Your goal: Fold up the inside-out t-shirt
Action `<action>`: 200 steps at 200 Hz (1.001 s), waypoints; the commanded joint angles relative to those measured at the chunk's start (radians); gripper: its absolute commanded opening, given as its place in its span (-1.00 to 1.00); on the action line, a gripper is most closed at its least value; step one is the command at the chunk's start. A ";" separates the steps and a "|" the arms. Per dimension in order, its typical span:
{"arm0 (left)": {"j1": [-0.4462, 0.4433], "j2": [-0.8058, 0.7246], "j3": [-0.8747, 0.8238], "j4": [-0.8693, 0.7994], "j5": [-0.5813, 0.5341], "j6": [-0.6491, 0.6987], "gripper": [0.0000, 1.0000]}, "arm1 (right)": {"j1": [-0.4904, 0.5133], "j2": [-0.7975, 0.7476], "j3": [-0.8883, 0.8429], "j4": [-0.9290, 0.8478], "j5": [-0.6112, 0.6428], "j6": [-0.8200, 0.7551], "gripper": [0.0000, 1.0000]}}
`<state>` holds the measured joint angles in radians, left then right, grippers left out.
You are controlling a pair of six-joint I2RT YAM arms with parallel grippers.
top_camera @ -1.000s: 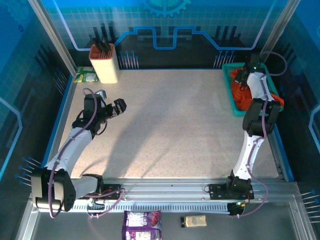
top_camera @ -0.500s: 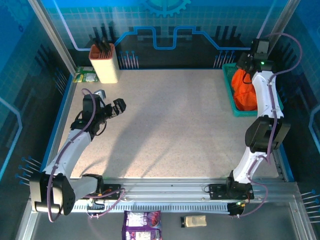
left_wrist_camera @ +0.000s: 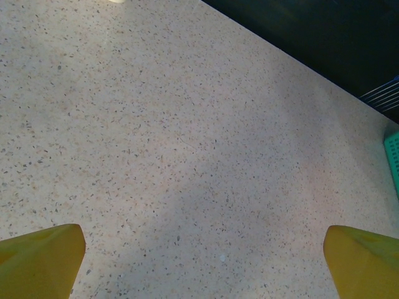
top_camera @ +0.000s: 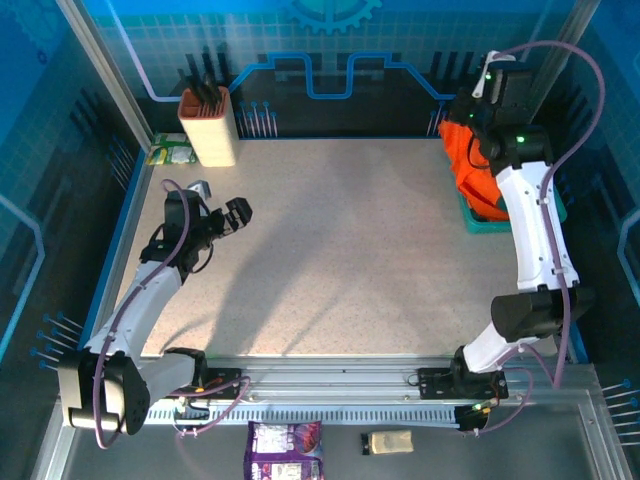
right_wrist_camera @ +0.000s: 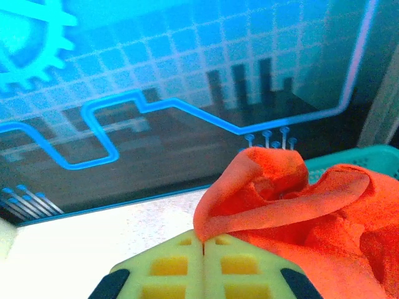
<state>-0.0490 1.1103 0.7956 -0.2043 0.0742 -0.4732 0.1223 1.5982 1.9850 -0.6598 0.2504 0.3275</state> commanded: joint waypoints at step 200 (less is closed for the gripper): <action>-0.008 -0.020 0.039 -0.047 0.046 0.052 0.98 | 0.278 0.049 -0.388 0.061 -0.135 0.139 -0.70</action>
<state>-0.0498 1.1080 0.8005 -0.2317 0.0776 -0.4618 0.5358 1.7168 1.7645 -0.6285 0.1970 0.3573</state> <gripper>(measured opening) 0.992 0.066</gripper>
